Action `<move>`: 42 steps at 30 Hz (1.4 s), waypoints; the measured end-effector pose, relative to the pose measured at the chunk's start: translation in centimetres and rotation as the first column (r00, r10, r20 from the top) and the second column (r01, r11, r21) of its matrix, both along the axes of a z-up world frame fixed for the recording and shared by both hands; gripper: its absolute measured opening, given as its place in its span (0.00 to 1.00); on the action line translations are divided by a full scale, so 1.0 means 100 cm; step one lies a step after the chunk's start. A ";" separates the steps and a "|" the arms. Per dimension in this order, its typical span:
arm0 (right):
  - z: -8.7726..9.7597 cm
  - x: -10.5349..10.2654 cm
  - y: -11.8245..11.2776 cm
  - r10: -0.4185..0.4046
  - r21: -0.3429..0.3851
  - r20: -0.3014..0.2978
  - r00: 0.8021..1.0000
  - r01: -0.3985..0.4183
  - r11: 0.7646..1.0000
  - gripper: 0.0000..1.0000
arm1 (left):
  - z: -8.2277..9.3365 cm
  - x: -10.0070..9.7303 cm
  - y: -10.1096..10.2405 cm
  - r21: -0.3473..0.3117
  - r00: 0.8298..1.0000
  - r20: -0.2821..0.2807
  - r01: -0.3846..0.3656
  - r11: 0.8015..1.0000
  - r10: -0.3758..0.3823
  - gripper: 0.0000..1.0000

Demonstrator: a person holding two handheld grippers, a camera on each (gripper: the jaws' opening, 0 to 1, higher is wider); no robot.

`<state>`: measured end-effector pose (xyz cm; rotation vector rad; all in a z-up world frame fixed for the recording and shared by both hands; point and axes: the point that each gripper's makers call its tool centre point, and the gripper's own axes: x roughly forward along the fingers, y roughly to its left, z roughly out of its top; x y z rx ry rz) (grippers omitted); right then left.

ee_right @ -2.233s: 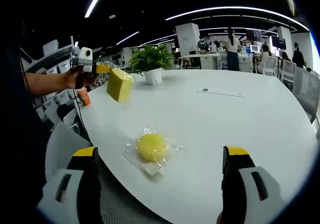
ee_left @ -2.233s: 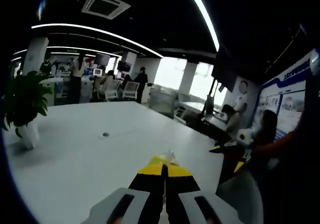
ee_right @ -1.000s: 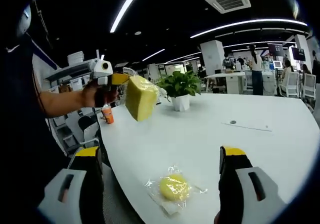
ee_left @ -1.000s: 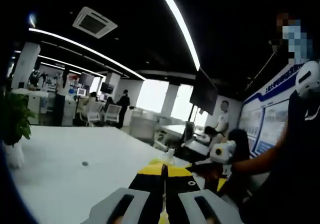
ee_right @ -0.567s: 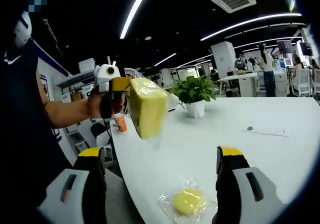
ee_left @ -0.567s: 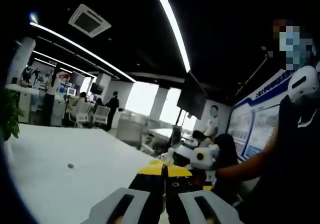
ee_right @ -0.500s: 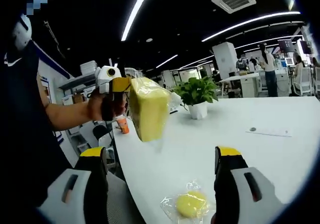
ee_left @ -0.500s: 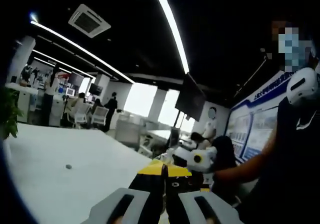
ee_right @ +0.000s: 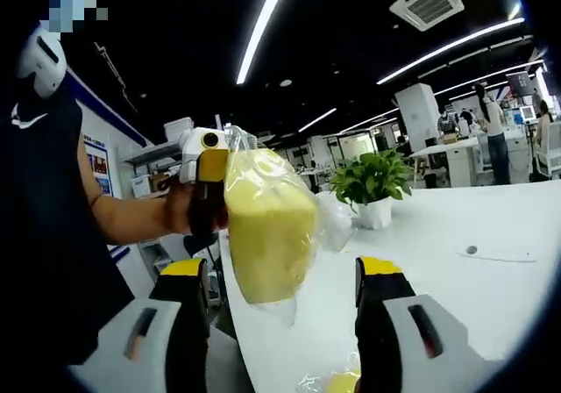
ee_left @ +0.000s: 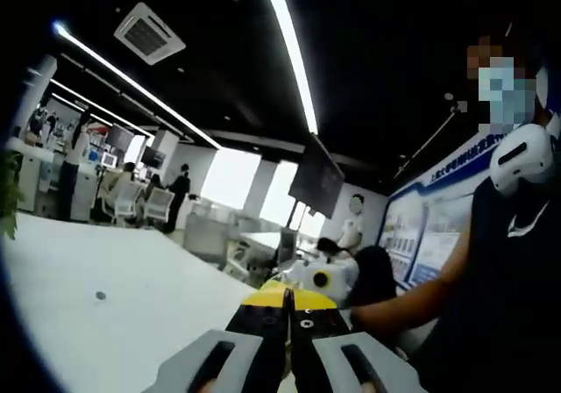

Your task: Compare the silicone blocks by pressing each to a similar depth, holding the contact briefly, and releasing to observe deformation and rebound differences across the visible hardness samples.

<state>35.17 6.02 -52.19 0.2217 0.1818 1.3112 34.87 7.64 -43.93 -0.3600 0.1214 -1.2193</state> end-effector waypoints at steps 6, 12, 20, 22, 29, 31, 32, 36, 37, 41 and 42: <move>0.005 -0.004 0.004 0.019 0.042 -0.020 1.000 -0.018 0.999 0.45 | 0.004 -0.003 -0.001 -0.029 1.000 -0.005 0.008 1.000 -0.008 0.00; 0.008 -0.008 0.008 0.038 0.070 -0.028 0.999 -0.036 0.997 0.32 | 0.006 -0.004 -0.001 -0.040 1.000 -0.002 0.006 0.999 -0.006 0.00; 0.009 -0.012 0.008 0.052 0.060 -0.061 0.997 -0.048 0.997 0.22 | 0.005 -0.001 0.007 -0.043 1.000 -0.004 -0.021 0.999 0.021 0.00; 0.009 -0.014 0.008 0.060 0.051 -0.078 0.995 -0.056 0.997 0.19 | 0.003 -0.001 0.008 -0.042 1.000 -0.007 -0.024 0.999 0.024 0.00; 0.006 -0.022 0.011 0.093 0.012 -0.113 0.989 -0.092 0.996 0.10 | -0.001 -0.002 0.009 -0.020 0.999 -0.034 -0.038 0.999 0.037 0.00; 0.003 -0.020 0.010 0.070 -0.025 -0.100 0.993 -0.073 0.997 0.07 | -0.004 -0.003 0.010 -0.001 0.999 -0.034 -0.036 0.999 0.036 0.00; 0.003 -0.021 0.011 0.077 -0.039 -0.091 0.993 -0.081 0.996 0.06 | -0.005 -0.003 0.011 0.004 0.999 -0.039 -0.037 0.999 0.037 0.00; -0.002 -0.023 0.009 0.077 -0.087 -0.097 0.992 -0.086 0.993 0.03 | -0.012 -0.005 0.012 0.026 0.999 -0.046 -0.026 0.999 0.027 0.00; -0.003 -0.024 0.009 0.082 -0.093 -0.103 0.991 -0.091 0.991 0.02 | -0.013 -0.005 0.013 0.034 0.998 -0.049 -0.028 0.999 0.030 0.00; -0.005 -0.027 0.009 0.087 -0.115 -0.106 0.991 -0.099 0.988 0.00 | -0.017 -0.007 0.012 0.060 0.999 -0.032 -0.028 0.998 0.030 0.00; -0.005 -0.027 0.010 0.089 -0.122 -0.099 0.991 -0.100 0.987 0.00 | -0.018 -0.008 0.012 0.067 0.999 -0.025 -0.027 0.997 0.029 0.01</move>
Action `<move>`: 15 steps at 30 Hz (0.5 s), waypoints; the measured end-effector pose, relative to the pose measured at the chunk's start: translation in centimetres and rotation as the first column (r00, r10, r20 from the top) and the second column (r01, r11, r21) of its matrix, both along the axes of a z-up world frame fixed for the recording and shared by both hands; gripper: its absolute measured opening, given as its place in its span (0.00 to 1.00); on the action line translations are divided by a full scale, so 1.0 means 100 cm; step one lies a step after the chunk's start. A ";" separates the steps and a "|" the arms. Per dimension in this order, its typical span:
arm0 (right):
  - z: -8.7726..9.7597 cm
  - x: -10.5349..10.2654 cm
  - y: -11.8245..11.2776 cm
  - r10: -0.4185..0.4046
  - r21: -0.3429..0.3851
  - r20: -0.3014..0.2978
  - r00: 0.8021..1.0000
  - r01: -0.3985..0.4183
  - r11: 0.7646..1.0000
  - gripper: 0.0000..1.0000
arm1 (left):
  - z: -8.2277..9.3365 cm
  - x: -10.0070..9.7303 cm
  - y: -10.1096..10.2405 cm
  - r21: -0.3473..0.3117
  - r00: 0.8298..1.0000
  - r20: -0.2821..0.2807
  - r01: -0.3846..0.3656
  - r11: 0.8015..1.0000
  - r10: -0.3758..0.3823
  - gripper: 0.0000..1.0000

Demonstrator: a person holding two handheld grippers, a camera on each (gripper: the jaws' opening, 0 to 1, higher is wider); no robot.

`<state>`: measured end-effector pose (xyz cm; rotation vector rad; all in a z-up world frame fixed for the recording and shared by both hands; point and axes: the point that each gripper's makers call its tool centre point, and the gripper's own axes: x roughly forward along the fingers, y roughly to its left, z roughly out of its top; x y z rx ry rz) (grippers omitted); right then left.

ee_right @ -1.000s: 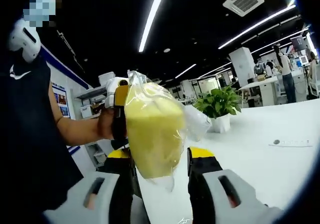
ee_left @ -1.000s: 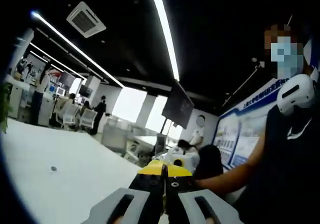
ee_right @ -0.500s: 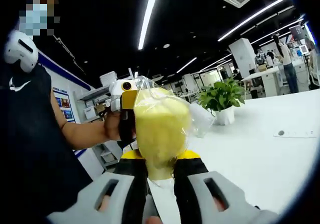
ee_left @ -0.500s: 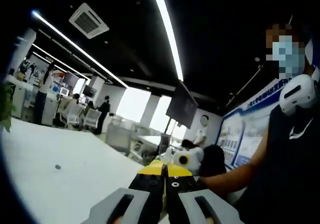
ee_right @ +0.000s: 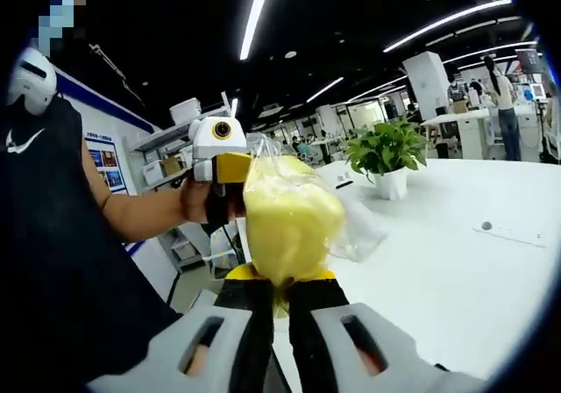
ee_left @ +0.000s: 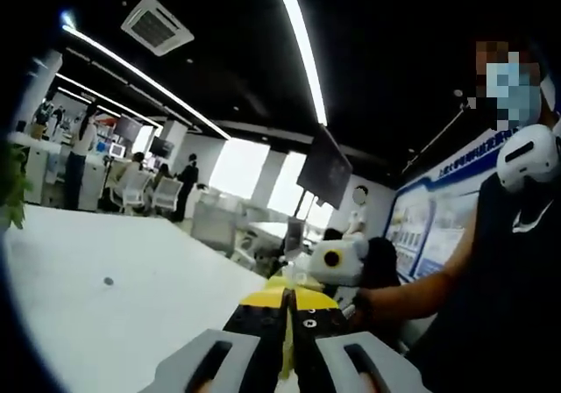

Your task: Compare the silicone blocks by pressing each to a similar depth, holding the contact briefly, and releasing to observe deformation and rebound differences across the visible hardness samples.

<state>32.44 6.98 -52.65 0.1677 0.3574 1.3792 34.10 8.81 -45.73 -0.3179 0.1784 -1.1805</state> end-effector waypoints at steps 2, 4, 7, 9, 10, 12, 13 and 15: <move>0.000 0.000 0.000 0.002 -0.006 0.004 1.000 -0.002 1.000 0.00 | 0.000 -0.001 0.001 -0.001 1.000 -0.004 0.006 1.000 -0.006 0.01; 0.001 0.000 0.001 0.007 -0.010 0.007 1.000 -0.006 1.000 0.00 | 0.000 -0.002 0.001 -0.001 1.000 0.001 0.008 1.000 -0.008 0.01; 0.002 -0.002 0.002 0.016 -0.016 0.005 1.000 -0.015 1.000 0.00 | 0.001 0.001 0.002 -0.008 1.000 -0.015 0.004 1.000 -0.004 0.00; 0.002 -0.003 0.003 0.022 -0.028 0.009 1.000 -0.022 0.999 0.00 | -0.001 0.000 0.002 0.019 1.000 0.013 0.002 1.000 -0.003 0.00; 0.001 -0.003 0.003 0.023 -0.028 0.004 1.000 -0.023 0.999 0.00 | -0.001 0.000 0.003 0.013 1.000 0.000 0.006 1.000 -0.006 0.00; 0.001 -0.002 0.003 0.020 -0.029 -0.002 1.000 -0.020 0.999 0.00 | -0.001 0.000 0.004 0.004 1.000 -0.024 0.016 1.000 -0.016 0.00; 0.000 -0.002 0.003 0.022 -0.033 -0.004 1.000 -0.023 0.999 0.00 | -0.002 -0.001 0.004 0.004 0.999 -0.033 0.021 1.000 -0.021 0.00; 0.000 -0.003 0.003 0.023 -0.036 -0.006 1.000 -0.023 0.999 0.00 | -0.003 -0.002 0.005 0.016 1.000 -0.021 0.013 1.000 -0.013 0.00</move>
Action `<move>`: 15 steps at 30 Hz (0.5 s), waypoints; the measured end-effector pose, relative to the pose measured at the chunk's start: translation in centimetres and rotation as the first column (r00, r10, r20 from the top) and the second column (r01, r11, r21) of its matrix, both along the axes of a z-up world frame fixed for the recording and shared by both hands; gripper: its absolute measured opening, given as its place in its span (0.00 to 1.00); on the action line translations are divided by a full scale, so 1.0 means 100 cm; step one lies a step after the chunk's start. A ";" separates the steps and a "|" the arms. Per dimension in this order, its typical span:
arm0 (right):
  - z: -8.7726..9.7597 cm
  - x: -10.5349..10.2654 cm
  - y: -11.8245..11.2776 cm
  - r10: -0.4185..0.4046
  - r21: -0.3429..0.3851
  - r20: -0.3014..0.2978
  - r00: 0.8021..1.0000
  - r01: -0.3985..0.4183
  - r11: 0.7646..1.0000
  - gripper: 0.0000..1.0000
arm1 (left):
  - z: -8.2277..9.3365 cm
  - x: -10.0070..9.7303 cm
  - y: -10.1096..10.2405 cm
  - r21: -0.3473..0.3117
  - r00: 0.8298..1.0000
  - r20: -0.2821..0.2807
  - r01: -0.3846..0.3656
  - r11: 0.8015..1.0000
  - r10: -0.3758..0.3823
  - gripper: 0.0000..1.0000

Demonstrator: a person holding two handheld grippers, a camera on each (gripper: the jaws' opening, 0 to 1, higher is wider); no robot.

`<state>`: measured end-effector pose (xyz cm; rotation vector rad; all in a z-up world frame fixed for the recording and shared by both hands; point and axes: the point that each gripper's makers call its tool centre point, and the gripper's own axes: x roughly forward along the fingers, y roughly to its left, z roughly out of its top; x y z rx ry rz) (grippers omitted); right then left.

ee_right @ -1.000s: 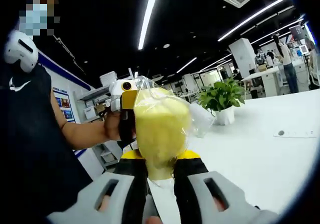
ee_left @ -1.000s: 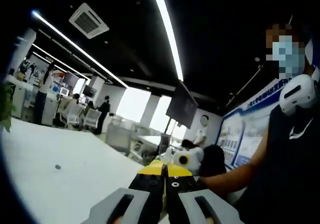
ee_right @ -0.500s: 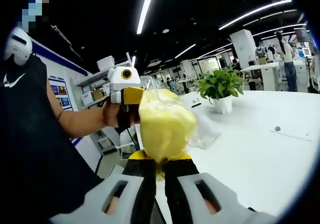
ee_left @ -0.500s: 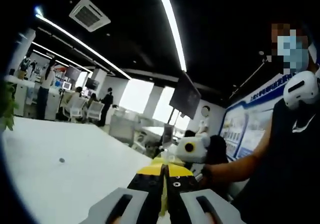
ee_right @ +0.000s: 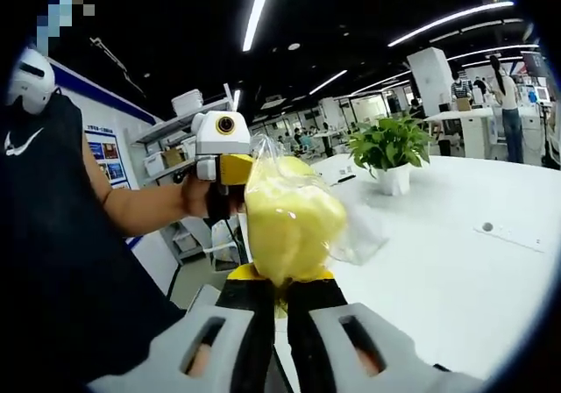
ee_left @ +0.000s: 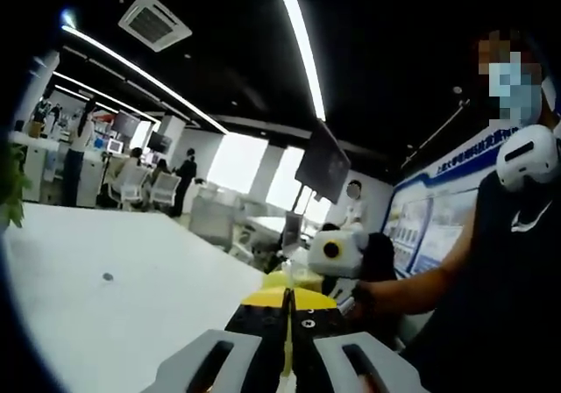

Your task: Compare the silicone blocks by pressing each to a similar depth, holding the contact briefly, and releasing to observe deformation and rebound differences across the visible hardness samples.

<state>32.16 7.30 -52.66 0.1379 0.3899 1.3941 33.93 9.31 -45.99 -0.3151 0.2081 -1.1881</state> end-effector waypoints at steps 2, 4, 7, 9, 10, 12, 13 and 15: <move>-0.001 0.000 0.000 -0.002 -0.003 -0.003 1.000 0.002 1.000 0.00 | -0.001 0.000 0.000 0.009 1.000 0.013 -0.007 1.000 0.006 0.00; -0.002 0.000 0.000 -0.003 -0.005 -0.013 1.000 0.003 1.000 0.00 | -0.003 0.000 0.001 0.010 1.000 0.018 -0.015 1.000 0.015 0.00; -0.003 0.000 0.000 -0.014 -0.002 -0.028 1.000 0.014 1.000 0.00 | -0.005 -0.002 0.002 0.026 0.999 0.046 -0.018 1.000 0.017 0.00; -0.005 -0.002 0.001 -0.003 -0.016 -0.015 1.000 0.003 1.000 0.00 | -0.007 -0.002 0.004 0.039 0.999 0.047 -0.017 0.999 0.015 0.00; -0.005 -0.003 0.002 0.002 -0.027 -0.007 1.000 -0.003 1.000 0.00 | -0.008 -0.002 0.004 0.041 0.999 0.046 -0.016 0.999 0.014 0.00; -0.005 -0.003 0.002 0.008 -0.052 0.012 1.000 -0.007 0.999 0.00 | -0.009 -0.003 0.007 0.031 1.000 0.028 -0.009 0.999 0.009 0.00; -0.005 -0.003 0.002 0.013 -0.057 0.018 1.000 -0.012 0.998 0.00 | -0.009 -0.004 0.007 0.015 1.000 0.009 -0.001 1.000 0.001 0.00; -0.005 -0.004 0.003 0.022 -0.067 0.025 0.999 -0.021 0.998 0.00 | -0.009 -0.005 0.008 0.012 1.000 0.005 0.000 1.000 0.000 0.00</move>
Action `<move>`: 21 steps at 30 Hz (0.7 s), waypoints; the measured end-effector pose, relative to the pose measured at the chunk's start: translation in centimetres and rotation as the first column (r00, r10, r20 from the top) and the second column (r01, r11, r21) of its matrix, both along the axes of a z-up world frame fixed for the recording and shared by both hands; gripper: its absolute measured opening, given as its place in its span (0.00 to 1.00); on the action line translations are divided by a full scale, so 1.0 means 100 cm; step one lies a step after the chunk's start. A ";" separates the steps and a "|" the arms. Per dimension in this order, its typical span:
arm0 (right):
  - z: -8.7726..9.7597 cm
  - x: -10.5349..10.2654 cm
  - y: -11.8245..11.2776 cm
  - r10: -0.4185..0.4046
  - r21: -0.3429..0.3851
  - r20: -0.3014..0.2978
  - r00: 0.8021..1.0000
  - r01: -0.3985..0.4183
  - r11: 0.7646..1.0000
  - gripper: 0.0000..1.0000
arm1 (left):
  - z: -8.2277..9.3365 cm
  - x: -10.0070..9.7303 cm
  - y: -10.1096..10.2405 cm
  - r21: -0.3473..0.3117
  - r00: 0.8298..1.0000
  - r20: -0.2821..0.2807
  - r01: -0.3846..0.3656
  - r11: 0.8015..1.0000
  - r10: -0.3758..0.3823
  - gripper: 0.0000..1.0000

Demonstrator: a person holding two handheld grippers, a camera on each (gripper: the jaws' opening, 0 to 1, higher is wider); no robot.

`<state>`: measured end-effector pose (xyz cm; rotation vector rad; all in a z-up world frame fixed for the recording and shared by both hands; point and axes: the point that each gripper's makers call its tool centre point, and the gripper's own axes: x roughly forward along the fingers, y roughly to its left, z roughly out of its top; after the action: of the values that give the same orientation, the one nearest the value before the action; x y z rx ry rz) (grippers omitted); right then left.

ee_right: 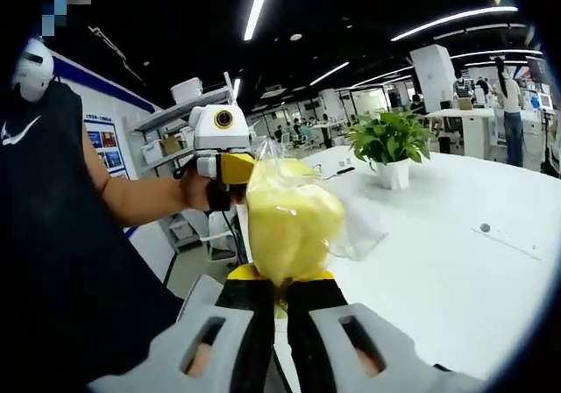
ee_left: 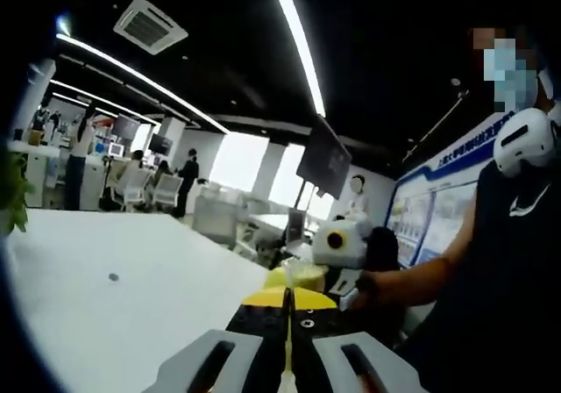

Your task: Compare the silicone blocks by pressing each to a similar depth, holding the contact briefly, and releasing to observe deformation and rebound differences across the visible hardness samples.

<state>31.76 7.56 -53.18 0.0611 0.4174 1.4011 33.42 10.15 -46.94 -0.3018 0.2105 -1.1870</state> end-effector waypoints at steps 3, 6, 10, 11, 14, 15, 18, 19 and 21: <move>-0.002 -0.001 -0.001 0.012 0.003 -0.007 1.000 -0.012 1.000 0.00 | 0.000 -0.004 -0.001 -0.006 1.000 -0.021 0.017 1.000 -0.017 0.00; -0.005 -0.001 0.001 0.003 -0.009 0.000 1.000 -0.003 1.000 0.00 | -0.004 -0.004 0.000 0.024 1.000 0.008 0.015 1.000 -0.015 0.00; -0.005 -0.003 0.004 0.010 -0.001 -0.011 1.000 -0.010 1.000 0.00 | -0.005 -0.006 0.002 0.029 1.000 0.007 0.020 0.999 -0.020 0.00; -0.006 -0.004 0.004 0.016 -0.003 -0.013 1.000 -0.016 1.000 0.00 | -0.006 -0.007 0.002 0.031 1.000 0.005 0.020 0.999 -0.020 0.00; -0.009 -0.004 0.004 0.031 -0.004 -0.039 0.999 -0.032 0.999 0.00 | -0.010 -0.005 0.000 0.034 1.000 -0.002 0.009 0.999 -0.009 0.00; -0.010 -0.005 0.004 0.035 -0.008 -0.053 0.998 -0.036 0.999 0.00 | -0.011 -0.002 0.000 0.041 1.000 -0.009 -0.002 0.999 0.002 0.00; -0.008 -0.002 0.002 0.032 0.005 -0.043 0.999 -0.032 0.999 0.00 | -0.008 -0.002 -0.001 0.046 1.000 -0.008 0.003 0.999 -0.002 0.00; -0.008 -0.001 0.002 0.032 0.010 -0.043 0.999 -0.031 0.999 0.00 | -0.007 -0.003 -0.002 0.048 1.000 -0.002 0.006 0.999 -0.006 0.00; -0.009 0.001 0.001 0.028 0.020 -0.055 0.998 -0.027 0.999 0.00 | -0.008 -0.002 -0.002 0.054 1.000 0.005 0.006 0.999 -0.006 0.00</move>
<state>31.87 7.68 -54.10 0.1107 0.4524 1.4327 33.18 9.91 -47.70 -0.2513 0.2387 -1.1859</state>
